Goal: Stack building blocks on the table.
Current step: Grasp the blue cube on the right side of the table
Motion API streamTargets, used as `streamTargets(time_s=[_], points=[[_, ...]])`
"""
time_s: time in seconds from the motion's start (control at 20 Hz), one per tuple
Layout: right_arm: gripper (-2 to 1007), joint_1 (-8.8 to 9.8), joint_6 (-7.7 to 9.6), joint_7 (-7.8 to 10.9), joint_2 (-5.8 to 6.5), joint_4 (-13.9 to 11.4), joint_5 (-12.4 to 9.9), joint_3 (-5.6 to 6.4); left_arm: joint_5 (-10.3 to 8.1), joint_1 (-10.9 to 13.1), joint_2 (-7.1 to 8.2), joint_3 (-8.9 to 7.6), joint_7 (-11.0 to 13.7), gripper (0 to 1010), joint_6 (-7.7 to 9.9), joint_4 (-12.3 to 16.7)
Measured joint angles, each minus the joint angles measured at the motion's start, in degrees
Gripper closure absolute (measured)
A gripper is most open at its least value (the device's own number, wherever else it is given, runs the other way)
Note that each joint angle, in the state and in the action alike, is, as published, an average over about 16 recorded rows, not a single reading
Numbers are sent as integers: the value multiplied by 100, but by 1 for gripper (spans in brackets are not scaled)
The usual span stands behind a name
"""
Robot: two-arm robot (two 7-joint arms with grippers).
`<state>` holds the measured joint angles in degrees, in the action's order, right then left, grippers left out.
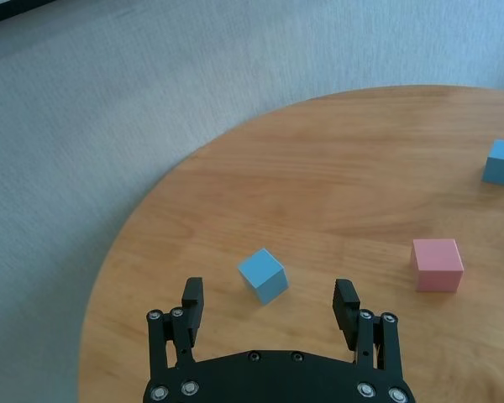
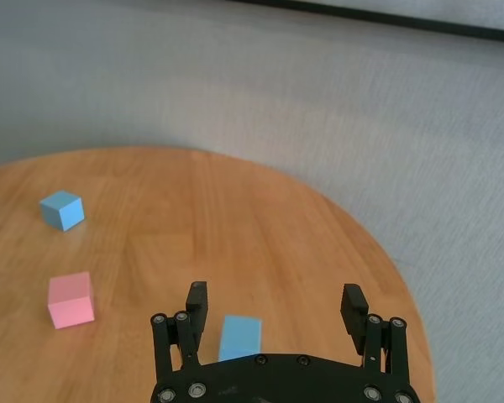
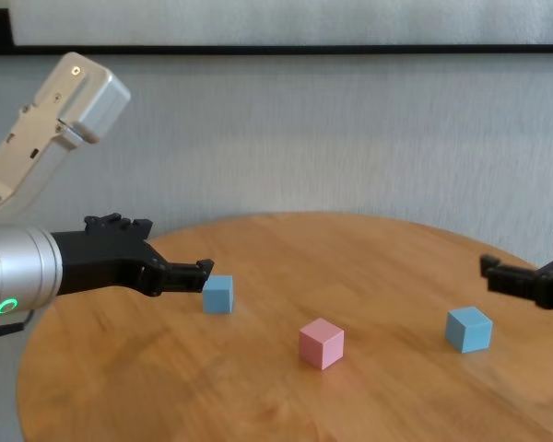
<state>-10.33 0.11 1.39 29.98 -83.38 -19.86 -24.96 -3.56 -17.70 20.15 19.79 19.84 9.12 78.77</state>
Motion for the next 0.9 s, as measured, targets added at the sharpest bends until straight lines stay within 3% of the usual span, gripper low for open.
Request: streamTargets(time_s=[0.5,0.9], points=[[0,-202,560,11,-431,307,65,-82,3,-28,-30,23,0,10,-17,-35],[0,-379,737,21,-744,654,148,-100,4,-37,-38,30,-1,10,-23,-47]])
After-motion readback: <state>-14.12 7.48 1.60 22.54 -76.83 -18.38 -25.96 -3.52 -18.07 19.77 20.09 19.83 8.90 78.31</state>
